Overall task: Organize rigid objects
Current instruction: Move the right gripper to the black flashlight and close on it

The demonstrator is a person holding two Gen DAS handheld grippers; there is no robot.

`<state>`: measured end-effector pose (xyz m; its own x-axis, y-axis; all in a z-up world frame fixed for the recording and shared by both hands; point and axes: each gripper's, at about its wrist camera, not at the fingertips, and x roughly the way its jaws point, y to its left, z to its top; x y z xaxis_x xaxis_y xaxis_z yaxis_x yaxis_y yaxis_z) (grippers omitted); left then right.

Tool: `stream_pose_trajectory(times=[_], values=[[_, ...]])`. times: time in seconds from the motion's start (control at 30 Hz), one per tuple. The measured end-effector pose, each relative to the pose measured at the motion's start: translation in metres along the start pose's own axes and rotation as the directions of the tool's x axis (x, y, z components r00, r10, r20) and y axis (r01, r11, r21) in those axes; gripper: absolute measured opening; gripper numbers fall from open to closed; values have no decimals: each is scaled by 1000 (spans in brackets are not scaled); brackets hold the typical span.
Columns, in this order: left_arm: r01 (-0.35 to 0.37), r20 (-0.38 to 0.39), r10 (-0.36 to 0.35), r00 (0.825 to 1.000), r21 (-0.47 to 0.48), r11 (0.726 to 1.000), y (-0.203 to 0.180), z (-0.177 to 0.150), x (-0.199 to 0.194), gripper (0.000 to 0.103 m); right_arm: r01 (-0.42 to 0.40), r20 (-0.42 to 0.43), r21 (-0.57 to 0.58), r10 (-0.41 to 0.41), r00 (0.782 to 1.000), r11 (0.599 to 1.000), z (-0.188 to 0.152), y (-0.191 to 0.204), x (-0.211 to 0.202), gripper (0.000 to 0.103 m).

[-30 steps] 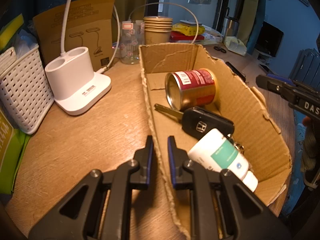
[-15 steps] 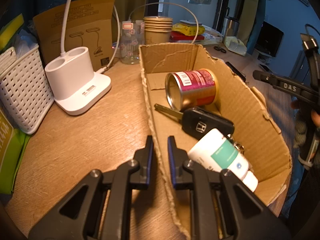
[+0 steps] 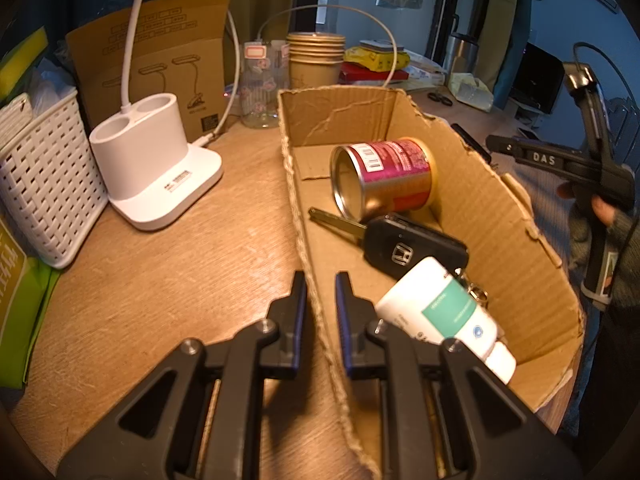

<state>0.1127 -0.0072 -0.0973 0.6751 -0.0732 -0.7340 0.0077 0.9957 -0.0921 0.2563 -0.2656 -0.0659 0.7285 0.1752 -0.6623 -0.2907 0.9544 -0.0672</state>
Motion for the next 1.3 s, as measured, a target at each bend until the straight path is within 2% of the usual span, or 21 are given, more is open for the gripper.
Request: stream_pose_trajectory(times=[0.5,0.73,0.97,1.13,1.2,1.23,1.3], values=[[0,0,0,1000,0,1000,0,0,0,15,13,-81,11,-12,997,1000,6,-7,39,56],[0,0,0,1000,0,1000,0,0,0,15,22,-98,4,-21,995,1000,7,-8,46,56],[0,0,0,1000,0,1000,0,0,0,15,20,-154,10,-18,988,1000,7,-9,58,54],[0,0,0,1000,-1,1000,0,0,0,15,10,-153,22,-6,988,1000,8,-11,58,47],[0,0,0,1000,-1,1000,0,0,0,15,10,-151,22,-7,989,1000,8,-11,58,37],[0,0,0,1000,-1,1000,0,0,0,15,12,-148,20,-8,989,1000,8,-10,57,27],[0,0,0,1000,-1,1000,0,0,0,15,9,-147,17,-7,989,1000,7,-10,57,24]])
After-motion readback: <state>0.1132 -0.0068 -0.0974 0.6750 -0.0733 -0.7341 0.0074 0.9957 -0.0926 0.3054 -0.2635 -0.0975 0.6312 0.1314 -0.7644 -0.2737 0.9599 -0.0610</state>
